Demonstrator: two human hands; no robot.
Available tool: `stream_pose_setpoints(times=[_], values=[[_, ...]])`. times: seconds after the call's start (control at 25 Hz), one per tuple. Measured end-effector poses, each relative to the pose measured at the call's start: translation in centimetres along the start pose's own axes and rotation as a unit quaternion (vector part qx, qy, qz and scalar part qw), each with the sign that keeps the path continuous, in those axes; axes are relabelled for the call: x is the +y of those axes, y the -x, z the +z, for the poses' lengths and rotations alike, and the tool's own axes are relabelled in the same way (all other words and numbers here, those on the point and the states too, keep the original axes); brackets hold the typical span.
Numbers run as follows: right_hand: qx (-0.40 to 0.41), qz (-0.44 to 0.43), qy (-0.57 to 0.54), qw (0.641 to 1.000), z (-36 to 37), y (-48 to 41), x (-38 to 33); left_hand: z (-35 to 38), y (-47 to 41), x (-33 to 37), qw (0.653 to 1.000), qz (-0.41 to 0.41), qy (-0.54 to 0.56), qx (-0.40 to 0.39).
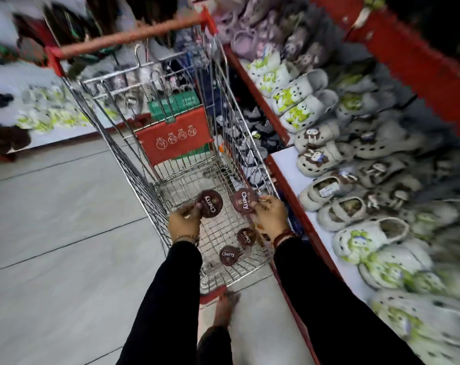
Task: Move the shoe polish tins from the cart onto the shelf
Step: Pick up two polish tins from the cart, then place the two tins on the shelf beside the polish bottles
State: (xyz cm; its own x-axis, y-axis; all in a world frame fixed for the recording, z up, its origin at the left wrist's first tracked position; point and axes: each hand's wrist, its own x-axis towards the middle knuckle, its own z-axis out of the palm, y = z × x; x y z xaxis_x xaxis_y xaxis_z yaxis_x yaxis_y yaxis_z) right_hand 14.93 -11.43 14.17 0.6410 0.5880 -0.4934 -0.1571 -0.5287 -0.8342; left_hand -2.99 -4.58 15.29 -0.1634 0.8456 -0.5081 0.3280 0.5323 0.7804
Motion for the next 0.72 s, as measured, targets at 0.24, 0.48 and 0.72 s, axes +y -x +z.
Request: stream_pose_setpoints(times=[0.24, 0.48, 0.72], values=[[0.042, -0.071, -0.105, 0.991, -6.6, 8.0, -5.6, -1.7, 7.8, 6.0, 0.992, 0.071, 0.078, -0.076], [0.095, -0.152, -0.205, 0.962, -15.4, 15.7, -8.6, -1.0, 16.5, 10.9, 0.967, 0.169, 0.1, -0.162], [0.191, -0.212, -0.235, 0.929, -24.8, 22.3, -9.7, 2.9, 24.9, 15.1, 0.92, 0.252, 0.1, -0.282]])
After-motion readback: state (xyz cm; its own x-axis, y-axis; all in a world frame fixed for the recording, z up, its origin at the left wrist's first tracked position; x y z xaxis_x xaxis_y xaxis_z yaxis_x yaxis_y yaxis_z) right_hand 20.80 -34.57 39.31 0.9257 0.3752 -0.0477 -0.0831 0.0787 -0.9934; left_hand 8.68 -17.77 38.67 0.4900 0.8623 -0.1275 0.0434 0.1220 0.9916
